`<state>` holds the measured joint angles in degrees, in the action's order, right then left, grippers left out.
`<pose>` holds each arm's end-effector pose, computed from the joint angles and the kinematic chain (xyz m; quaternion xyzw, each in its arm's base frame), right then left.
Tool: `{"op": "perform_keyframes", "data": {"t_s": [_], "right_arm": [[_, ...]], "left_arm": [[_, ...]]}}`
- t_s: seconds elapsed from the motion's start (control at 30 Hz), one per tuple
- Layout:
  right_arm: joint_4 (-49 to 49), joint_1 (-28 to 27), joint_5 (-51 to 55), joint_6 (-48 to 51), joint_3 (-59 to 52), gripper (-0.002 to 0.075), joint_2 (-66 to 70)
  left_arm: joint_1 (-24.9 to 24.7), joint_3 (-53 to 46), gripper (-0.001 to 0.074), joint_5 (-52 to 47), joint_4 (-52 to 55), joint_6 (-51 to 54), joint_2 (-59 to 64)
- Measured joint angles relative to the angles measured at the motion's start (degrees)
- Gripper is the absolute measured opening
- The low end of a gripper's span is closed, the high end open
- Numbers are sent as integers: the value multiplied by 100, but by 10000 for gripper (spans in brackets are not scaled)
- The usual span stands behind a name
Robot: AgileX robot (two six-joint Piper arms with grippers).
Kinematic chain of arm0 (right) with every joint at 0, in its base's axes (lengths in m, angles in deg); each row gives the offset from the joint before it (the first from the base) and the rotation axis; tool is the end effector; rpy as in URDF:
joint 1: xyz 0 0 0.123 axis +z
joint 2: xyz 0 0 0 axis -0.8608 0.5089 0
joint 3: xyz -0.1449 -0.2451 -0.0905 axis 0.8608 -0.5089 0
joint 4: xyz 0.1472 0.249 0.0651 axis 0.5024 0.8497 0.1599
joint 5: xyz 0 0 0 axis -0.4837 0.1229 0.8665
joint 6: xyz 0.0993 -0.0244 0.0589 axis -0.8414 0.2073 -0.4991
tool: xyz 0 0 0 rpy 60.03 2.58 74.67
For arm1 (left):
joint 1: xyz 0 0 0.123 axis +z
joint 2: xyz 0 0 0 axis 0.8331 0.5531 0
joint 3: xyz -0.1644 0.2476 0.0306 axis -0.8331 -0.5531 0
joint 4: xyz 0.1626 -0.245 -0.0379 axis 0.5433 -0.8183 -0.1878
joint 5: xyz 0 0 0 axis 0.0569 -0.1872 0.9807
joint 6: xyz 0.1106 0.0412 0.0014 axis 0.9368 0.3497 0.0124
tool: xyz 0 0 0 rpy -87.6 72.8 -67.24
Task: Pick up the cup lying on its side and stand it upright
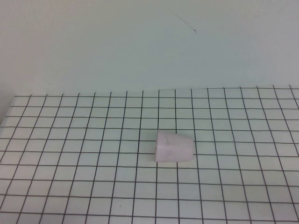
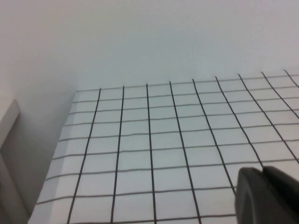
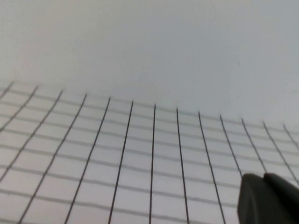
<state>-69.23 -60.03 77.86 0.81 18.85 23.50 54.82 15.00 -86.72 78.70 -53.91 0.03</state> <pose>0.1142 -0.0032 0.1902 -0.0619 0.7184 -0.0783 0.6884 0.1140 -0.0059 0.1823 0.0160 0.7384 -0.0199 0.6739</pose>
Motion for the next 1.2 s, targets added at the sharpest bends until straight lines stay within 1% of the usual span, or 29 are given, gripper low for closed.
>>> {"op": "perform_keyframes", "data": {"t_s": [0.13, 0.37, 0.47, 0.63, 0.7, 0.77, 0.83, 0.9, 0.93, 1.0, 1.07, 1.13, 1.2], "right_arm": [[0, 0, -968, 0, 0, -3, 0], [12, 0, -3009, -22, 0, -1, 0], [12, 0, -3735, -198, 0, -3, 0], [12, 0, -4556, -237, 0, -3, 0], [165, 0, -4762, -249, 11, -3, 0], [247, 0, -4721, -534, 35, -3, 0], [-34, 0, -4353, -885, 132, -3, 0], [-813, 0, -3483, -1184, 418, -3, 0], [-1426, 0, -2958, -1485, 597, -3, 0], [-2564, 0, -2132, -2593, 905, -3, 19], [-3455, 0, -1580, -3629, 1156, -3, 41], [-4108, 0, -1375, -4261, 1289, -3, 147], [-4658, 0, -1374, -4739, 1336, -3, 279]], "left_arm": [[0, 0, 1, 477, 0, 0, 0], [0, 0, -2, 2374, 0, 0, 0], [0, 0, -2, 3014, 0, 0, 0], [0, 0, 1, 3447, 54, 0, 0], [0, 0, 1, 3648, 53, 0, 0], [0, 0, -2, 3887, 0, -110, 0], [0, 10, 1, 4072, -151, -488, 0], [0, 68, 1, 4086, -195, -891, 0], [0, 152, 1, 3934, -195, -1052, 0], [0, 447, 1, 3277, -195, -1117, 7], [0, 903, 1, 2159, -195, -1117, 24], [0, 1277, 1, 1332, -195, -1117, 145], [0, 1538, 1, 1138, -307, -1294, 299]]}}
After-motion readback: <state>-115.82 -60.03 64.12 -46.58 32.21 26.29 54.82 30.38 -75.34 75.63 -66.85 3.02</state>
